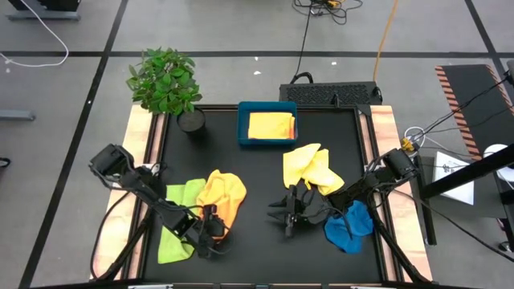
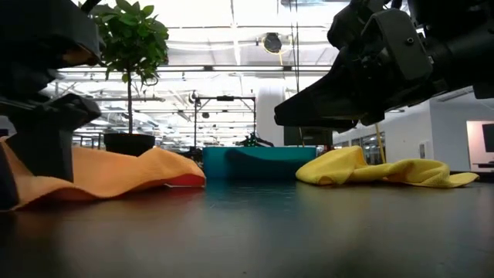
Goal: Fold microfiber towels
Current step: Fold the orange microfiber towel
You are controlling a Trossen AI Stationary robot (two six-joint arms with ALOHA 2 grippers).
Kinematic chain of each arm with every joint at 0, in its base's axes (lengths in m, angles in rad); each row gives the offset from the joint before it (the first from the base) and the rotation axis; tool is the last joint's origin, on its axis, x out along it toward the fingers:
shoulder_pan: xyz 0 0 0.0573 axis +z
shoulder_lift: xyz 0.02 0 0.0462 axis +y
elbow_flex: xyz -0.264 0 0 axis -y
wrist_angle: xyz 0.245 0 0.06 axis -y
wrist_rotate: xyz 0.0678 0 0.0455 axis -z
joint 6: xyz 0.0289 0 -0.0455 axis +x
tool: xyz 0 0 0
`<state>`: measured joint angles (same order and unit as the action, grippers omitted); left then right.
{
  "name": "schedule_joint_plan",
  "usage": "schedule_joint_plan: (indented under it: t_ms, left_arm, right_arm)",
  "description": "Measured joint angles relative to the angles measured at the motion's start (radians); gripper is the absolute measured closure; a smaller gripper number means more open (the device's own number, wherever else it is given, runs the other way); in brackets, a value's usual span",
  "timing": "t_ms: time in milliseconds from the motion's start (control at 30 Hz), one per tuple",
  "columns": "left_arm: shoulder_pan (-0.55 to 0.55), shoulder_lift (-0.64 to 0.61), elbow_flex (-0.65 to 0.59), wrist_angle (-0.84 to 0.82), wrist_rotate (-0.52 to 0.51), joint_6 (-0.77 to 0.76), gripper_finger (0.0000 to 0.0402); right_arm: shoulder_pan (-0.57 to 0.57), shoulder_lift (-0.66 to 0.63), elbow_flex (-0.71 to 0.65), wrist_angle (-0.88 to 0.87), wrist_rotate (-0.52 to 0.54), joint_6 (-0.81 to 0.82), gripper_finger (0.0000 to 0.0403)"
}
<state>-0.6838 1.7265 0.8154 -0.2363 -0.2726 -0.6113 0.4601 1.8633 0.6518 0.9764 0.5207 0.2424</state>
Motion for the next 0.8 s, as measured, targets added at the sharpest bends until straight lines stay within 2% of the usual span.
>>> schedule_joint_plan:
  t_ms: [167,267,367,467,633,800]
  left_arm:
    - [0.01,-0.009,-0.002,-0.002,0.0,0.048,0.0254]
    - [0.01,-0.027,-0.005,-0.008,0.005,0.115,0.0315]
    - [0.01,-0.05,-0.007,-0.014,0.018,0.177,0.0382]
    - [0.015,-0.089,-0.008,-0.019,0.019,0.21,0.039]
    - [0.018,-0.188,-0.008,-0.022,-0.019,0.234,0.0397]
    - [0.017,-0.288,-0.007,-0.016,-0.062,0.263,0.0394]
  right_arm:
    - [0.0,0.0,0.0,0.0,0.001,0.007,0.0268]
    - [0.0,0.0,0.0,0.018,-0.001,0.005,0.0268]
    - [-0.001,0.0,0.029,0.023,-0.058,-0.023,0.0268]
    - [0.0,0.0,0.088,-0.023,-0.104,-0.078,0.0268]
    - [-0.002,0.0,0.179,-0.124,-0.106,-0.152,0.0268]
    - [-0.014,0.0,0.2,-0.166,-0.106,-0.176,0.0268]
